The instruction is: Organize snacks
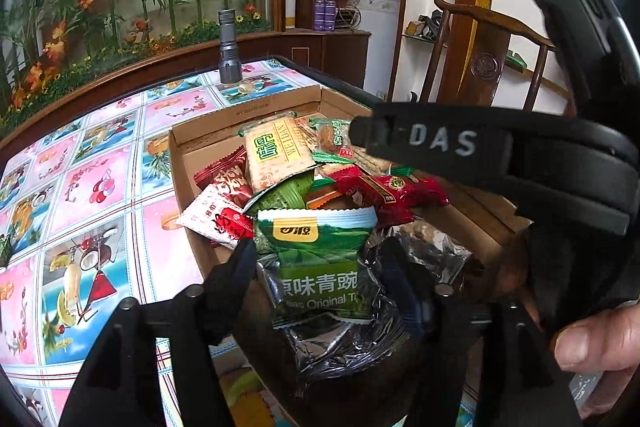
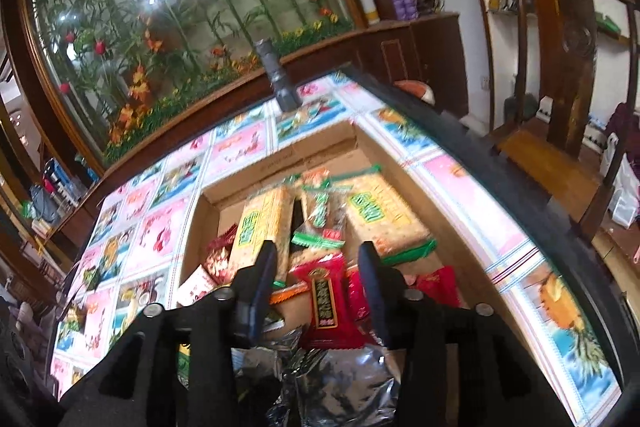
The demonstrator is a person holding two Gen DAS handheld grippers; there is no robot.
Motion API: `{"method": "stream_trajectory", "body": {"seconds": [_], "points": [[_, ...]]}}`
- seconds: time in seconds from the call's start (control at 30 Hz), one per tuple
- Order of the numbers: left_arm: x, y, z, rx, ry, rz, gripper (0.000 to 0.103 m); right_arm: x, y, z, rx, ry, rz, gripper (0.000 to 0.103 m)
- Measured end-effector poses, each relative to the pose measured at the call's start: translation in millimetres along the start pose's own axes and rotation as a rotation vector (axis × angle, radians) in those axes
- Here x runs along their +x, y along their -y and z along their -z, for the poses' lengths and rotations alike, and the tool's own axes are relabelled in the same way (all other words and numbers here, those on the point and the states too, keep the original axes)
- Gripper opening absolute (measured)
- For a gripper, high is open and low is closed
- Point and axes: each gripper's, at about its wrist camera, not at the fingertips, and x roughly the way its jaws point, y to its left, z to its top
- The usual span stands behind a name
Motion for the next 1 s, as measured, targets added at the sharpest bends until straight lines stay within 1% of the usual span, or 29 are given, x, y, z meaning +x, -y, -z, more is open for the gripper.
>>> {"method": "stream_trajectory", "body": {"seconds": [0.07,0.13,0.17,0.23,0.3,0.33,0.37,0.4,0.43,0.5,0.57,0.6,0.73,0.83,1.0], "points": [[-1.0,-0.7,0.6,-0.001,0.005,-0.003,0.074,-4.0,1.7,0.3,0.004,0.026,0.02,0.053],[-3.5,-1.8,0.8,0.002,0.014,-0.007,0.078,-10.2,3.0,1.8,0.011,0.063,0.055,0.068],[-6.5,-1.7,1.0,0.008,0.024,-0.01,0.082,-13.6,1.9,2.2,0.01,0.081,0.073,0.072],[-11.0,-0.5,1.8,0.025,0.044,-0.024,0.087,-19.6,1.1,2.6,0.008,0.119,0.108,0.083],[-16.3,1.4,2.4,0.051,0.062,-0.051,0.091,-25.8,0.6,2.8,0.008,0.148,0.126,0.089],[-18.3,1.7,2.0,0.057,0.065,-0.059,0.095,-29.4,0.7,3.1,0.009,0.16,0.132,0.092],[-21.0,1.0,2.1,0.059,0.064,-0.058,0.098,-33.7,1.2,4.2,0.013,0.172,0.145,0.093],[-22.8,0.0,2.4,0.058,0.062,-0.054,0.099,-36.4,2.2,5.4,0.018,0.177,0.156,0.094],[-25.6,-1.4,2.7,0.059,0.063,-0.055,0.099,-39.5,3.1,6.6,0.024,0.18,0.166,0.098],[-30.5,-1.8,3.2,0.062,0.07,-0.06,0.099,-47.0,7.4,11.8,0.044,0.199,0.176,0.101],[-35.8,-4.6,3.0,0.06,0.078,-0.073,0.103,-52.3,10.3,17.0,0.054,0.209,0.207,0.102],[-37.8,-6.4,2.8,0.056,0.08,-0.079,0.103,-55.5,12.0,19.4,0.06,0.21,0.222,0.102],[-44.4,-15.3,3.2,0.031,0.061,-0.092,0.103,-60.9,12.8,25.4,0.057,0.212,0.256,0.102],[-51.3,-24.8,4.3,0.004,0.058,-0.103,0.103,-65.3,7.1,29.4,0.025,0.221,0.267,0.102],[-59.7,-35.7,12.7,-0.019,0.03,-0.117,0.103,-80.5,0.2,41.7,0.007,0.279,0.252,0.102]]}}
